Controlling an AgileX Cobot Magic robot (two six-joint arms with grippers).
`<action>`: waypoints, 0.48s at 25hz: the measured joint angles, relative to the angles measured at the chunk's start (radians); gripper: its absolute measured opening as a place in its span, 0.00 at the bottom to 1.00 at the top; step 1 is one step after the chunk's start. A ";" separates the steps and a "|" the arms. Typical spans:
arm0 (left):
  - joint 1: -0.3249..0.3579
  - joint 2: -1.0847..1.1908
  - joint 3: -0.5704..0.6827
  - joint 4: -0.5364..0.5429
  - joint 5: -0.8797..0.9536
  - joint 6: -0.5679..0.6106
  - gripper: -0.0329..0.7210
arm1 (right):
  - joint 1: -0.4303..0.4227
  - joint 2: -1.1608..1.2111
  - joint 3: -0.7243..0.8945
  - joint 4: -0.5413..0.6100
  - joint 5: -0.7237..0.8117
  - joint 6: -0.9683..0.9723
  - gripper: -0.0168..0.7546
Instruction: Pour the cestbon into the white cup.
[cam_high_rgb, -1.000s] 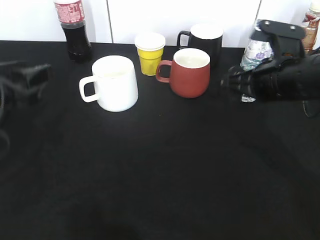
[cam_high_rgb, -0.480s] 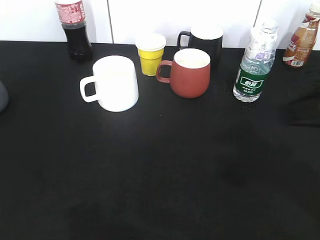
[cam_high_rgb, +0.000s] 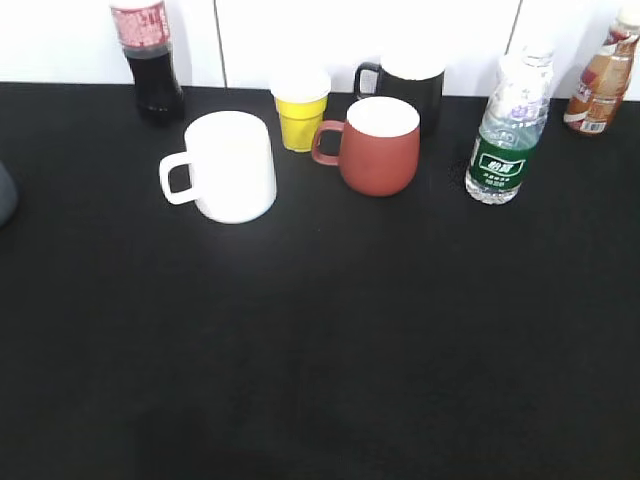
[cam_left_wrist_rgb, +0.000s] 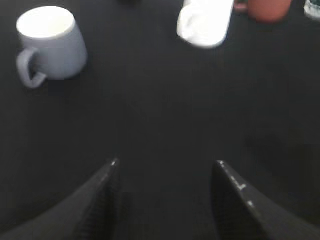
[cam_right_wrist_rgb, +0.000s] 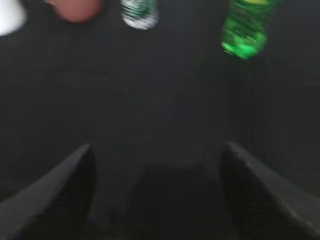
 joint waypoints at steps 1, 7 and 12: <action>0.000 0.000 0.002 -0.001 -0.015 0.008 0.62 | 0.000 -0.001 0.027 -0.004 -0.002 0.000 0.78; 0.000 0.000 0.043 -0.006 -0.108 0.020 0.62 | 0.000 -0.002 0.080 -0.005 -0.159 -0.023 0.78; 0.000 0.000 0.045 -0.007 -0.112 0.020 0.62 | 0.000 -0.002 0.080 -0.005 -0.166 -0.027 0.78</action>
